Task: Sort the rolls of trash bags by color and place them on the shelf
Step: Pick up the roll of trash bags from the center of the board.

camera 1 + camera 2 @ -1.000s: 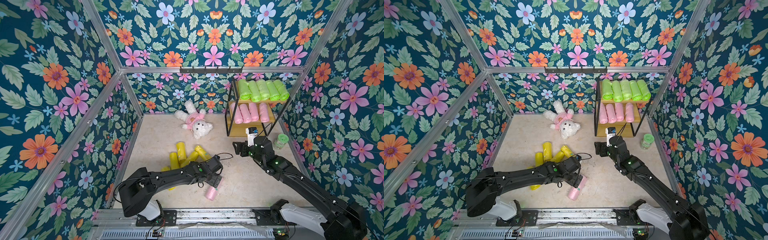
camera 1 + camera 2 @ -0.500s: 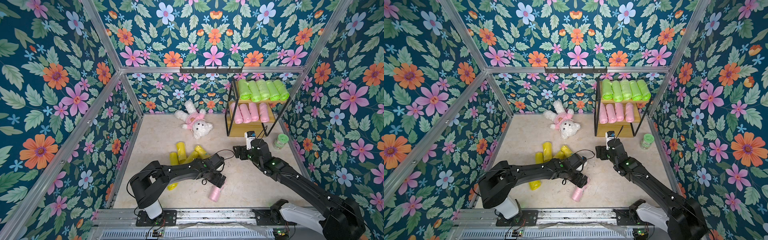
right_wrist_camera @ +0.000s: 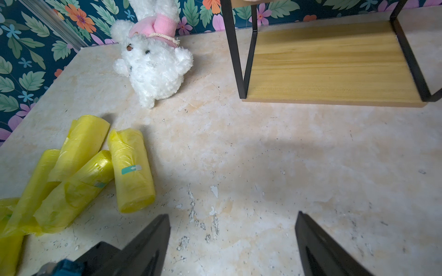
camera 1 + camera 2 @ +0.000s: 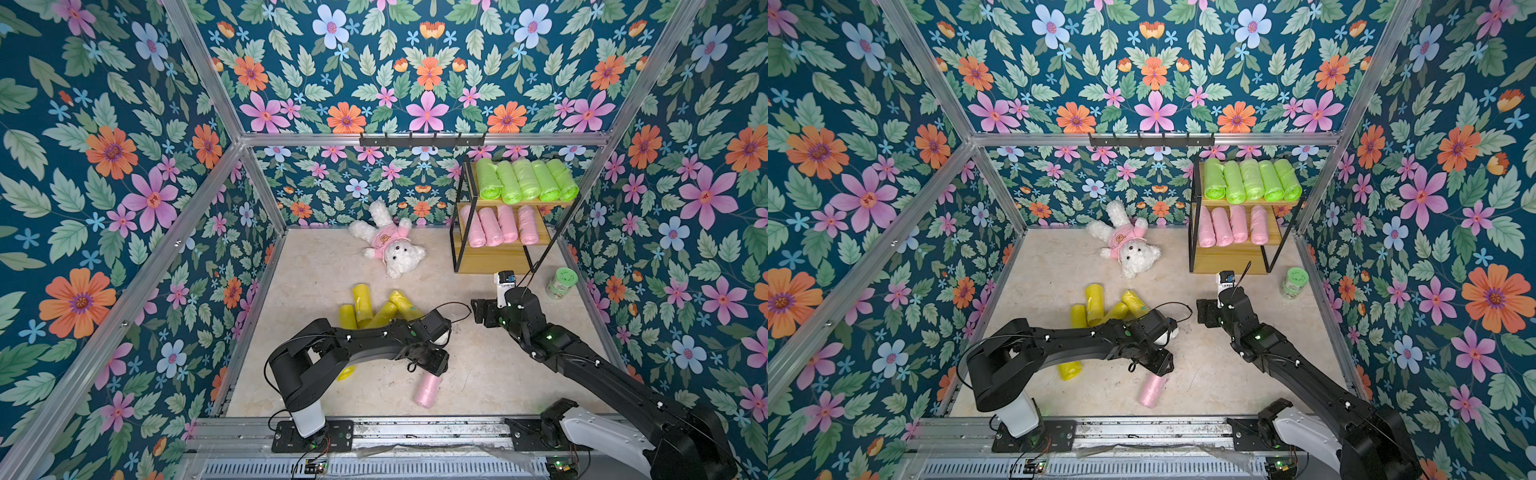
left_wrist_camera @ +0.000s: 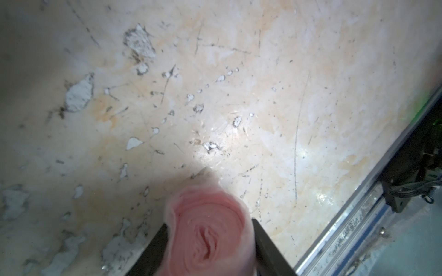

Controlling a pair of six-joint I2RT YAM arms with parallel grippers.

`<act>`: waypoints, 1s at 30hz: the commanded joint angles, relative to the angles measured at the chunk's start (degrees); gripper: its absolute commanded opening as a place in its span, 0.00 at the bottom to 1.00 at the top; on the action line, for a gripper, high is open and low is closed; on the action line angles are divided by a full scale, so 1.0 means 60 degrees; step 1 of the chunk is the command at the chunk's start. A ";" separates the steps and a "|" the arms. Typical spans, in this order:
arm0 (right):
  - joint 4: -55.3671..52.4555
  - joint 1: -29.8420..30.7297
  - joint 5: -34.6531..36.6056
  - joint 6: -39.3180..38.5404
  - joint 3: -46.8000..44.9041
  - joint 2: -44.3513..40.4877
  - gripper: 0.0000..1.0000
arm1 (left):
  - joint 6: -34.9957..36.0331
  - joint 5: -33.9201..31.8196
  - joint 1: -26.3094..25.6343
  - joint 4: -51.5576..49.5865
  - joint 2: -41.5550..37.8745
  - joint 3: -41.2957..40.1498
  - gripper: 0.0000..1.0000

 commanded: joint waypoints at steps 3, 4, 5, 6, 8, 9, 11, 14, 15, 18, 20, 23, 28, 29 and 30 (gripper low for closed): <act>0.0266 -0.0004 0.0221 0.0351 -0.0155 -0.0874 0.86 | -0.0766 -0.0481 0.0347 0.1161 -0.0985 -0.0470 0.37; 0.0403 0.0000 0.0149 0.0444 -0.0247 -0.1122 0.87 | -0.0885 -0.0508 0.0499 0.1428 -0.1261 -0.0529 0.36; 0.0551 -0.0006 -0.0072 0.0594 -0.0331 -0.1412 0.86 | -0.1052 -0.0537 0.0710 0.1772 -0.1605 -0.0617 0.35; 0.0785 -0.0001 -0.0397 0.0765 -0.0419 -0.1694 0.86 | -0.1266 -0.0555 0.0961 0.2191 -0.1947 -0.0705 0.33; 0.1436 0.0001 -0.1297 0.1251 -0.0600 -0.2065 0.86 | -0.1768 -0.0589 0.1513 0.3019 -0.2511 -0.0790 0.33; 0.1845 0.0021 -0.1814 0.1576 -0.0667 -0.2165 0.86 | -0.2097 -0.0624 0.1837 0.3538 -0.2767 -0.0820 0.33; 0.2704 0.0094 -0.2610 0.2217 -0.0789 -0.2200 0.86 | -0.2780 -0.0718 0.2412 0.4540 -0.3140 -0.0821 0.33; 0.4631 0.0353 -0.3471 0.3288 -0.1172 -0.1961 0.86 | -0.3909 -0.1112 0.3076 0.6053 -0.3428 -0.0792 0.33; 0.5340 0.0416 -0.3755 0.3693 -0.1307 -0.1802 0.87 | -0.4278 -0.1315 0.3239 0.6433 -0.3474 -0.0770 0.33; 0.6964 0.0743 -0.4088 0.4456 -0.1507 -0.1192 0.91 | -0.5247 -0.1691 0.3535 0.7441 -0.3522 -0.0792 0.33; 0.7551 0.1037 -0.3994 0.4456 -0.1516 -0.0849 0.96 | -0.5715 -0.1931 0.3560 0.7919 -0.3575 -0.0870 0.33; 0.8452 0.1230 -0.3792 0.4623 -0.1614 -0.0422 0.98 | -0.6319 -0.2059 0.3560 0.8769 -0.3662 -0.1078 0.33; 0.9444 0.1238 -0.3625 0.5021 -0.1671 0.0120 0.99 | -0.6915 -0.2113 0.3561 0.9645 -0.3851 -0.1423 0.32; 0.9439 0.1242 -0.3488 0.4941 -0.1623 0.0209 0.99 | -0.6988 -0.2080 0.3560 0.9791 -0.3856 -0.1483 0.33; 0.9408 0.1246 -0.3363 0.4846 -0.1556 0.0318 0.99 | -0.7109 -0.2042 0.3561 0.9907 -0.3885 -0.1530 0.32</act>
